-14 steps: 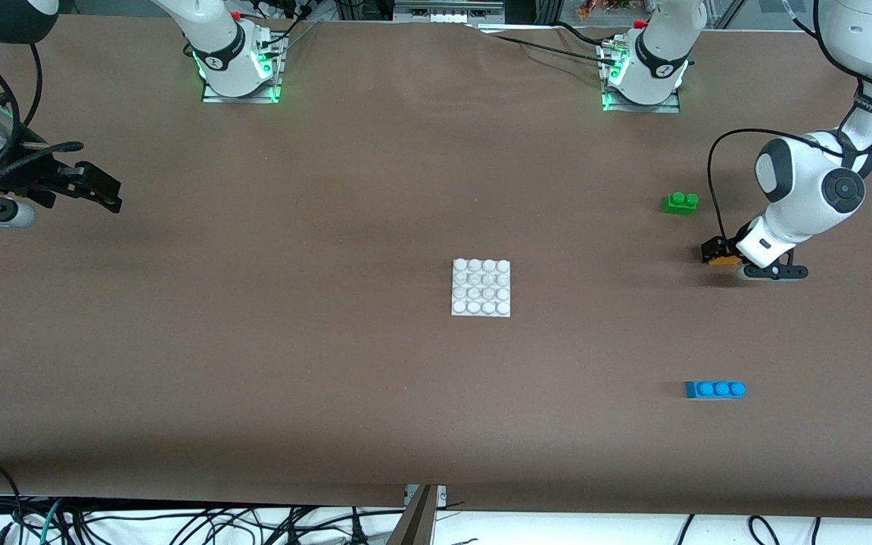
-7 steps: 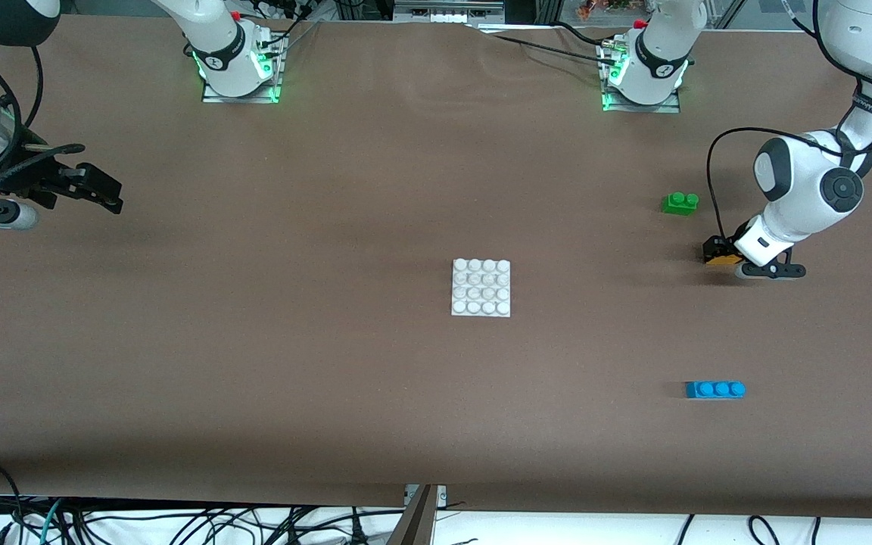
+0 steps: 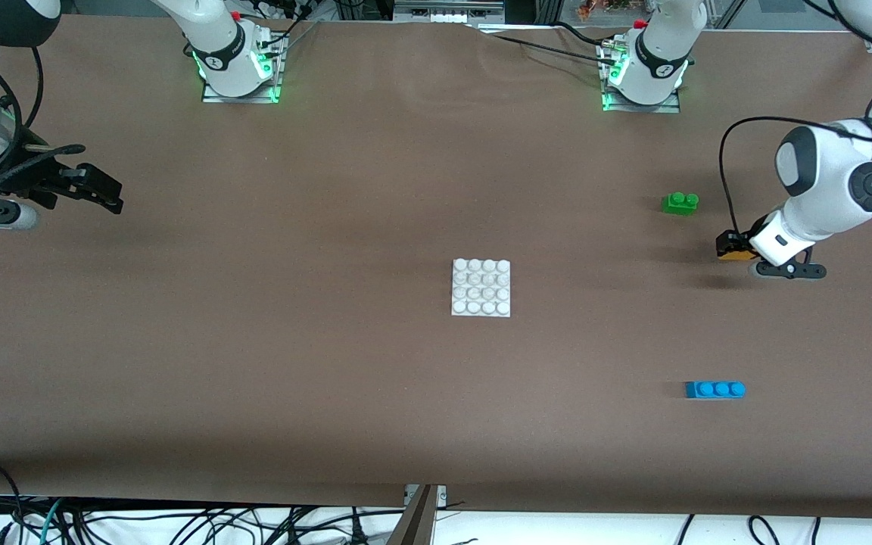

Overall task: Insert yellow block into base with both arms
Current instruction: 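Close the left gripper on the yellow brick and lift it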

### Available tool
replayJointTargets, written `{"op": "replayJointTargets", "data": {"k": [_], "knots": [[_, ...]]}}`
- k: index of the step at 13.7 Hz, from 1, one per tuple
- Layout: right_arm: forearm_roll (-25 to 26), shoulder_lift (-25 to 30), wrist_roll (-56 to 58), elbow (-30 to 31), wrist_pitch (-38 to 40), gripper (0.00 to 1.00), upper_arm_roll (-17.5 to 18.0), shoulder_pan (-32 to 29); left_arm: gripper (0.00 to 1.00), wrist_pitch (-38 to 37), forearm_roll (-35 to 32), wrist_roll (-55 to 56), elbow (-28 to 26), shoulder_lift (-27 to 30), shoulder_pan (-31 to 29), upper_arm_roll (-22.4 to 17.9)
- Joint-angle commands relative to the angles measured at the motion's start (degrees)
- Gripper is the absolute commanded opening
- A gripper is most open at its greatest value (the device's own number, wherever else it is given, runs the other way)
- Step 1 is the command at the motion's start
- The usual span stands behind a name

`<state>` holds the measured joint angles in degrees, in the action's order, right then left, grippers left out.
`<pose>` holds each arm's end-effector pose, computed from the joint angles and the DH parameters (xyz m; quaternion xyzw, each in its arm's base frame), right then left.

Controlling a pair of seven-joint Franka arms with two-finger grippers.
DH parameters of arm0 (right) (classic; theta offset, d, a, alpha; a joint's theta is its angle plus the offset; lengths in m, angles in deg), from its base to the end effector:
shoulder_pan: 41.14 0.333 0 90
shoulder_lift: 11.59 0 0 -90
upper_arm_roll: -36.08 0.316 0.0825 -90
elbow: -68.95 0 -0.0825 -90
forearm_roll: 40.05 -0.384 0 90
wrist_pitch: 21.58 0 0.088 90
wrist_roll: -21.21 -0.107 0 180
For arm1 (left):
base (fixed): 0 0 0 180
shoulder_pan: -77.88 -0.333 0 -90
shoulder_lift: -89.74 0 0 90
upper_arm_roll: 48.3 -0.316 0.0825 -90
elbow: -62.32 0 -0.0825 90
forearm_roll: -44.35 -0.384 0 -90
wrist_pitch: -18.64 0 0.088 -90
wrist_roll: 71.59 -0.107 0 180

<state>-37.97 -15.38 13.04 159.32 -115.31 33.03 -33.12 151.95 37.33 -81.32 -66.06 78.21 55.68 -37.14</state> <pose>0.5774 0.0475 0.5898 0.9994 -0.0266 -0.0014 0.0202 0.5197 0.1032 0.2711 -0.9977 0.0322 0.0580 0.0125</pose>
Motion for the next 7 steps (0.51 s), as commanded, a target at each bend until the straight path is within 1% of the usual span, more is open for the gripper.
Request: {"op": "replayJointTargets", "data": {"k": [1, 2, 3, 5, 7], "knots": [[0.3, -0.3, 0.8, -1.2, 1.1, 1.00, 0.4, -0.6, 0.24, -11.9, -0.6, 0.8, 8.1, 1.5, -0.5, 4.0], [0.3, -0.3, 0.8, -1.2, 1.1, 1.00, 0.3, -0.6, 0.24, -14.3, -0.6, 1.1, 10.6, 1.2, -0.4, 5.2], [0.3, -0.3, 0.8, -1.2, 1.1, 1.00, 0.4, -0.5, 0.24, -15.1, -0.4, 1.8, 11.8, 1.2, 0.0, 6.7], [0.3, -0.3, 0.8, -1.2, 1.1, 1.00, 0.4, -0.6, 0.24, -15.3, 0.8, 5.6, 13.3, 1.2, 0.0, 11.1], [0.3, -0.3, 0.7, -1.2, 1.2, 1.00, 0.4, -0.5, 0.24, -16.0, 1.1, 11.7, 15.0, 1.1, 0.0, 17.5]]}}
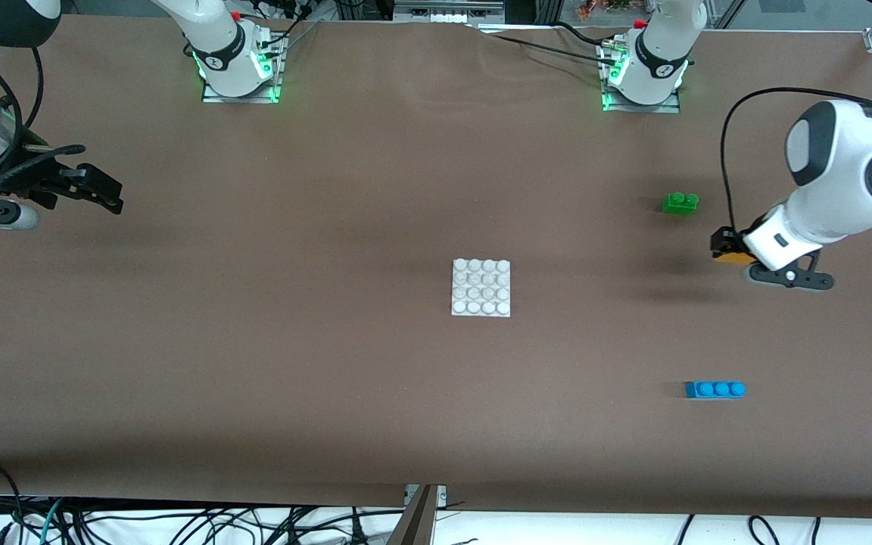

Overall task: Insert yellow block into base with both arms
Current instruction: 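Carry the yellow brick with the left gripper over the base plate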

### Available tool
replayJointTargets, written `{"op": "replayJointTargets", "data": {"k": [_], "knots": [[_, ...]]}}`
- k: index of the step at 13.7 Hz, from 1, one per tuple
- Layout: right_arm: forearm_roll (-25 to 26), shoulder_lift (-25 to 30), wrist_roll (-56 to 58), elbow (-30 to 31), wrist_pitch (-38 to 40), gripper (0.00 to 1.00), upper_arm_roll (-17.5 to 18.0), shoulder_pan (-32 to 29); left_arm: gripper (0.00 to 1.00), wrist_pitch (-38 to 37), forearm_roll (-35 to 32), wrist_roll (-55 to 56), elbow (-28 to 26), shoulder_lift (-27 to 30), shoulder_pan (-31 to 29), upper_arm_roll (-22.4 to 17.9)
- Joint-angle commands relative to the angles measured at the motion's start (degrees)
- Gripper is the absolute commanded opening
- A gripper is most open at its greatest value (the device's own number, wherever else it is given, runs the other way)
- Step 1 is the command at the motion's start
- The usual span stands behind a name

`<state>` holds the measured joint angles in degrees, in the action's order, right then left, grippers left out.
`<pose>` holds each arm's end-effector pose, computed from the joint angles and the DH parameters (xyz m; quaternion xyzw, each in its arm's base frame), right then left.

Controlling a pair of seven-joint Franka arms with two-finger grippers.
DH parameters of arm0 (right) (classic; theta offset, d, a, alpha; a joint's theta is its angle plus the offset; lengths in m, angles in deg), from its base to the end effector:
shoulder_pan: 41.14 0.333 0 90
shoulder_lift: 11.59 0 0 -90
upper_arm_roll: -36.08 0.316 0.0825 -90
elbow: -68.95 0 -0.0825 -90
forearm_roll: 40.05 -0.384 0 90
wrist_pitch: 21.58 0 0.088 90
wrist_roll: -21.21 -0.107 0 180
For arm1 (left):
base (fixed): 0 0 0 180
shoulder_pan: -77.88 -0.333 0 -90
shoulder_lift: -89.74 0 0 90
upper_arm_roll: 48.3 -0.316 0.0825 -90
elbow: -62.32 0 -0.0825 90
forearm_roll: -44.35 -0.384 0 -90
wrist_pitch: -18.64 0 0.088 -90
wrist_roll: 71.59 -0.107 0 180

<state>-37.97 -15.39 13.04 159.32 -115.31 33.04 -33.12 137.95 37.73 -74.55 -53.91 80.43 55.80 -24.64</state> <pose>0.5774 0.0476 0.5897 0.9994 -0.0265 -0.0015 0.0202 0.5686 -0.0049 0.3670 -0.9964 0.0693 0.0468 0.0159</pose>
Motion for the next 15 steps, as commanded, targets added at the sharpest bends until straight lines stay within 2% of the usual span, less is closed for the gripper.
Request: {"op": "replayJointTargets", "data": {"k": [1, 3, 5, 9, 11, 13, 15], "knots": [[0.2, -0.2, 0.7, -1.2, 1.1, 1.00, 0.4, -0.5, 0.25, -2.8, 0.6, 8.3, 4.1, -1.4, 0.1, 7.6], [0.2, -0.2, 0.7, -1.2, 1.2, 1.00, 0.4, -0.5, 0.26, -2.9, 0.6, 10.4, 5.7, -4.1, 1.8, 11.9], [0.2, -0.2, 0.7, -1.1, 1.2, 1.00, 0.4, -0.5, 0.26, -2.9, 0.0, 15.3, 8.3, -7.5, 7.0, 12.2], [0.2, -0.3, 0.7, -1.1, 1.1, 1.00, 0.3, -0.6, 0.26, -2.9, -0.3, 24.5, 17.1, -16.6, 16.7, 11.7], [0.2, -0.3, 0.7, -1.1, 1.2, 1.00, 0.3, -0.6, 0.26, -2.9, -0.9, 29.9, 22.4, -21.8, 22.7, 9.9], [0.2, -0.3, 0.7, -1.2, 1.2, 1.00, 0.3, -0.6, 0.26, -2.9, -4.7, 33.8, 27.8, -26.3, 29.8, 6.0], [0.2, -0.2, 0.7, -1.2, 1.2, 1.00, 0.3, -0.6, 0.26, -2.9, -5.1, 37.9, 32.4, -30.3, 35.7, 2.3]]}}
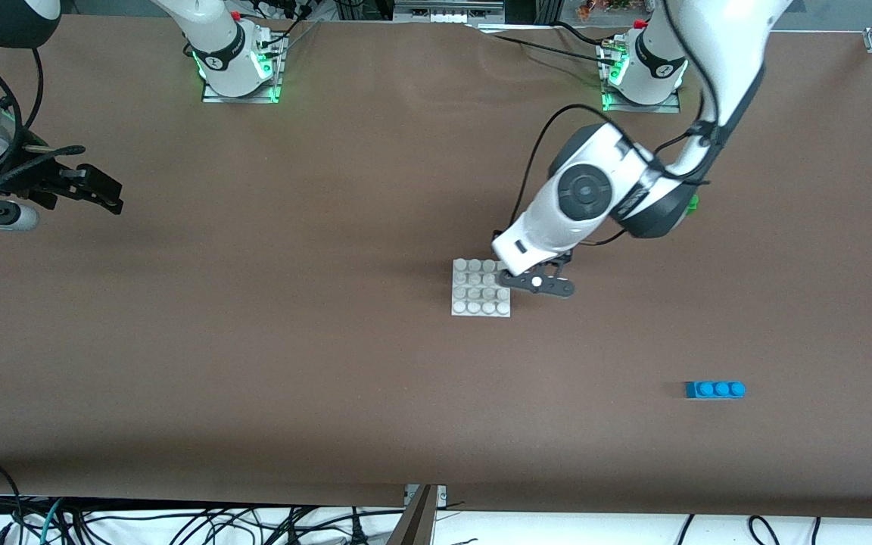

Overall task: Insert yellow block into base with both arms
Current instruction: 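Carry the yellow brick with the left gripper over the base plate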

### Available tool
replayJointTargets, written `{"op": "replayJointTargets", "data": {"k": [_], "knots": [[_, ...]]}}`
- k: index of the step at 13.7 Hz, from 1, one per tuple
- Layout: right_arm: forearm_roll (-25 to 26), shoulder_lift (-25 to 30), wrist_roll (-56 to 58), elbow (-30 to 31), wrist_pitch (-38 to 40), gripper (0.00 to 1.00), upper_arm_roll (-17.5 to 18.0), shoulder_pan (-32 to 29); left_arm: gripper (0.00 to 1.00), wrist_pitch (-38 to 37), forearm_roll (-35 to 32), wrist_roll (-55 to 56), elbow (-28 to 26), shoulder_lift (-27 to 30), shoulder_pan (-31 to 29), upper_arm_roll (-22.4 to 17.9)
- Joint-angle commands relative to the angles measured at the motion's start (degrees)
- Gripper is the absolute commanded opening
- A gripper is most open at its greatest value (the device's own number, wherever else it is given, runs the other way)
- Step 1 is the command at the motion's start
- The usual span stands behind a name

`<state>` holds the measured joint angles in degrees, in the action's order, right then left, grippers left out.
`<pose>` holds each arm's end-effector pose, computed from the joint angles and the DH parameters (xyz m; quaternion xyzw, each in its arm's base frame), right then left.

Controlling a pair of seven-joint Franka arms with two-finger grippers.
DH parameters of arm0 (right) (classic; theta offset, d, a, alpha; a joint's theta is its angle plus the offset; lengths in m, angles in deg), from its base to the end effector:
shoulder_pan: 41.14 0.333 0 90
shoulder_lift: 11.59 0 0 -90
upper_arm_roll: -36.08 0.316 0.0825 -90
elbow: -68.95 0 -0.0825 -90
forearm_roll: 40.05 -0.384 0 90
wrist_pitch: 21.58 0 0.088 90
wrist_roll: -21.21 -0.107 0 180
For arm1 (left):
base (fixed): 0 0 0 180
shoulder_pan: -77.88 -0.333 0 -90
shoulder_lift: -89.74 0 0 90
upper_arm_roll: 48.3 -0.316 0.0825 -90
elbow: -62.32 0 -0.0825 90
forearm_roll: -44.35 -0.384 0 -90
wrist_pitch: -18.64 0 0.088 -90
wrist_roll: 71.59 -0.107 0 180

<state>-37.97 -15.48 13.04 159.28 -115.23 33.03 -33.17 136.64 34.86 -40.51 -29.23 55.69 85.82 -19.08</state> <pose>0.5778 0.0470 0.5890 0.9994 -0.0271 -0.0026 0.0203 0.5748 -0.3657 0.3151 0.9955 -0.0609 -0.0602 0.0409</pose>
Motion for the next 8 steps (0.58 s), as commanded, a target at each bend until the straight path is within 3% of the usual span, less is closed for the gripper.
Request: {"op": "replayJointTargets", "data": {"k": [1, 4, 8], "knots": [[0.2, -0.2, 0.8, -1.0, 1.1, 1.00, 0.3, -0.5, 0.26, -1.6, -2.3, 5.5, 9.5, -7.2, 8.4, -5.0], [0.2, -0.2, 0.8, -1.0, 1.1, 1.00, 0.3, -0.5, 0.26, -0.1, -2.2, 6.1, 9.9, -9.9, 12.5, -9.7], [0.2, -0.2, 0.8, -1.0, 1.1, 1.00, 0.3, -0.5, 0.26, 3.5, -2.4, 6.0, 9.8, -12.3, 13.2, -9.7]]}}
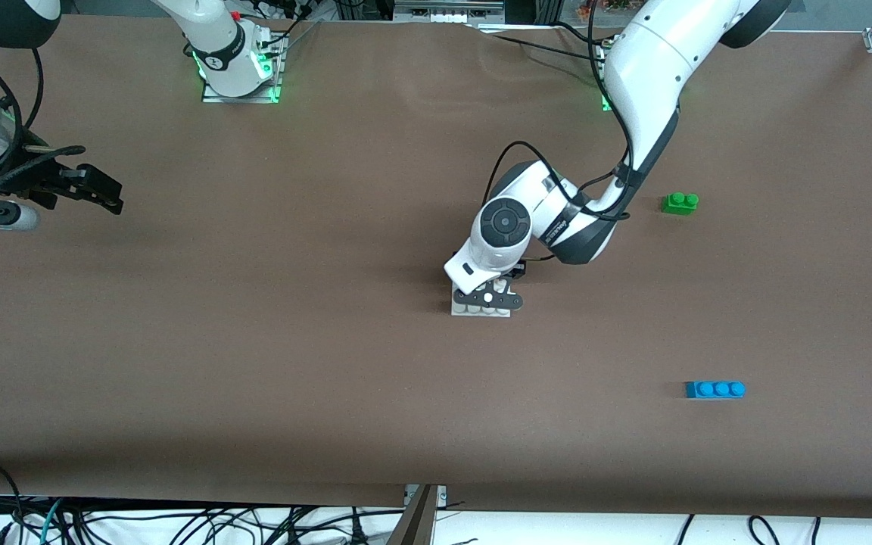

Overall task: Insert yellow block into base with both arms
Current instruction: 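Carry the yellow brick with the left gripper over the base plate, then lower and press the yellow brick onto the base plate studs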

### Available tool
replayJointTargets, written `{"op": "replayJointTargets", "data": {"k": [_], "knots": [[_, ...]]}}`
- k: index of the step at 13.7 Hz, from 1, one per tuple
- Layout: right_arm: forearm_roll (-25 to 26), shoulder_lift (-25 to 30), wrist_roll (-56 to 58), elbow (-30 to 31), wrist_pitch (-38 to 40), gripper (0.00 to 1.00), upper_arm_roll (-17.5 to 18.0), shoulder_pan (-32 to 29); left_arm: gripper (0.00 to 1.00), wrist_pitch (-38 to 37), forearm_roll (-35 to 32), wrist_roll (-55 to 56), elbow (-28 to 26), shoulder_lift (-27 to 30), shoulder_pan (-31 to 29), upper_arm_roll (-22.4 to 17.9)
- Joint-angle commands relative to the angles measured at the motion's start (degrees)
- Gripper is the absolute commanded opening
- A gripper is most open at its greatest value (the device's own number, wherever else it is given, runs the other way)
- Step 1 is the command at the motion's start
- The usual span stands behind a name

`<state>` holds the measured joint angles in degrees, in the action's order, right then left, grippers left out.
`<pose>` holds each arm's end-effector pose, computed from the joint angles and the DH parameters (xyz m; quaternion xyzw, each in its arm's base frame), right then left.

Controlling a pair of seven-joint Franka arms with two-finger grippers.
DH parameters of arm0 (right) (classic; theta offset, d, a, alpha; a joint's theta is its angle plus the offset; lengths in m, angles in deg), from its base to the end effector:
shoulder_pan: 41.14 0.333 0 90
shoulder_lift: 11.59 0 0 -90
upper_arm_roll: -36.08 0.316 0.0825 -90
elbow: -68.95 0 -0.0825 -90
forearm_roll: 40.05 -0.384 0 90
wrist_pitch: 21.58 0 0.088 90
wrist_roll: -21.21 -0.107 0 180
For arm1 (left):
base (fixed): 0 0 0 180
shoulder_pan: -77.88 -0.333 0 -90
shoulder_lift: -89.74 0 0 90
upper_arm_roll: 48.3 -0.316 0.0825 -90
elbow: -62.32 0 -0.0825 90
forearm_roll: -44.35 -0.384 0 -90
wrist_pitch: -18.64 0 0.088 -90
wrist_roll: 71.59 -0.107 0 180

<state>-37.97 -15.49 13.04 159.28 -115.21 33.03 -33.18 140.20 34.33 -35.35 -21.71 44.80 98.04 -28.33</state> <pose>0.5778 0.0470 0.5888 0.9994 -0.0271 -0.0029 0.0204 0.5739 -0.4178 0.2273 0.9970 -0.0405 -0.0633 0.0155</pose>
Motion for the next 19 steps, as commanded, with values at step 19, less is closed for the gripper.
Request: {"op": "replayJointTargets", "data": {"k": [19], "knots": [[0.1, -0.2, 0.8, -1.0, 1.0, 1.00, 0.3, -0.5, 0.26, 3.6, -4.0, 4.4, 0.4, -2.5, 2.0, -1.4]]}}
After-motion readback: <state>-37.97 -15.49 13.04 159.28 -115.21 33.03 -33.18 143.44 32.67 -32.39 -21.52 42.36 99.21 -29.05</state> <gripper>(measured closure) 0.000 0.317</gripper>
